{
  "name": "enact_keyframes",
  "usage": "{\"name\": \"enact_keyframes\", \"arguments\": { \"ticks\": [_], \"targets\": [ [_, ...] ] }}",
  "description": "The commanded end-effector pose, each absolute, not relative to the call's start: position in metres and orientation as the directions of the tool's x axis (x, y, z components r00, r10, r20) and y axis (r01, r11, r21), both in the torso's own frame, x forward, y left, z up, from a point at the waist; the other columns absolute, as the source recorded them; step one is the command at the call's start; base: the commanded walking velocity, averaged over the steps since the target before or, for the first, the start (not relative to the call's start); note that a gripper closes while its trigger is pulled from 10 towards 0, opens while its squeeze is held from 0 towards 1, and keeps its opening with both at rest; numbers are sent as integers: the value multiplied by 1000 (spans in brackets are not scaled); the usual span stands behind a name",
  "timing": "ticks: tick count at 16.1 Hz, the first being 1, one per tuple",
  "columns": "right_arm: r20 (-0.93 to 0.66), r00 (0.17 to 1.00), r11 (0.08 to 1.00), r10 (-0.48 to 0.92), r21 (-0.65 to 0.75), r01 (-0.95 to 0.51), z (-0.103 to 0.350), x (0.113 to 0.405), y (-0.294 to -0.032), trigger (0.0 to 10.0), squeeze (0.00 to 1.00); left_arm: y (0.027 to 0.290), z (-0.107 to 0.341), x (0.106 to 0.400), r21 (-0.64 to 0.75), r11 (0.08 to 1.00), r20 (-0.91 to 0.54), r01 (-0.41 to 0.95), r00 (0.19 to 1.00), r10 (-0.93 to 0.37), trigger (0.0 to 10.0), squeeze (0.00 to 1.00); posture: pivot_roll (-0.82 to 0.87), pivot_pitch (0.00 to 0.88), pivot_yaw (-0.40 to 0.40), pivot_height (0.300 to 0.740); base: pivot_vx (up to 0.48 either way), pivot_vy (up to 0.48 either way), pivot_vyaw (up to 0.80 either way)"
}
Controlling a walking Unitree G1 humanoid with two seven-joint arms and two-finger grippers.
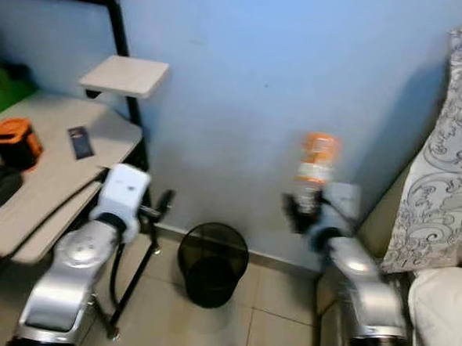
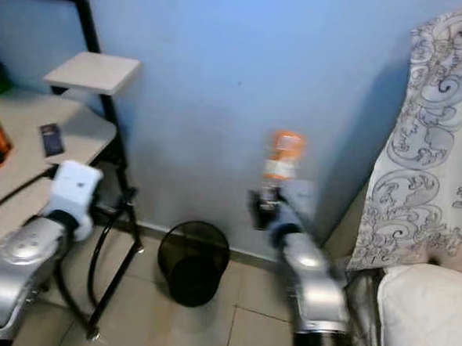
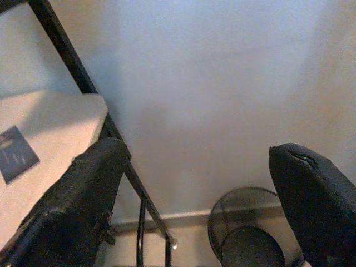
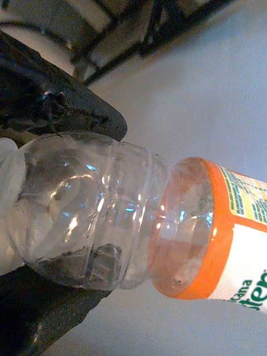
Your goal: Clean up the room
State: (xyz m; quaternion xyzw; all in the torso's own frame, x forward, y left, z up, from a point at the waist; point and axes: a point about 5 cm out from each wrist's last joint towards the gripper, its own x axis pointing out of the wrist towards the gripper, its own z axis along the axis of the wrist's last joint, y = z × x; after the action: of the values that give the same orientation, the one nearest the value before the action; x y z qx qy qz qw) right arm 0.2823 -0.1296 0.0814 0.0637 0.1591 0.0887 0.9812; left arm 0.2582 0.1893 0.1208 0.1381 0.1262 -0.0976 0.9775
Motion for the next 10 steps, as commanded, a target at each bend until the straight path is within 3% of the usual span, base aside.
{"name": "enact_keyframes", "arguments": {
  "ticks": [1,10],
  "targets": [
    [-297,943,985,149,127,-116,84,283,-144,10000,0,182,123,258,241,937,-265,252,946,-186,10000,247,-21,0,-7,740,349,0,0],
    [-293,942,984,167,114,-139,84,283,-142,10000,0,181,121,257,247,928,-274,278,939,-208,10000,239,-21,0,-6,740,358,0,0]
  ]
}}
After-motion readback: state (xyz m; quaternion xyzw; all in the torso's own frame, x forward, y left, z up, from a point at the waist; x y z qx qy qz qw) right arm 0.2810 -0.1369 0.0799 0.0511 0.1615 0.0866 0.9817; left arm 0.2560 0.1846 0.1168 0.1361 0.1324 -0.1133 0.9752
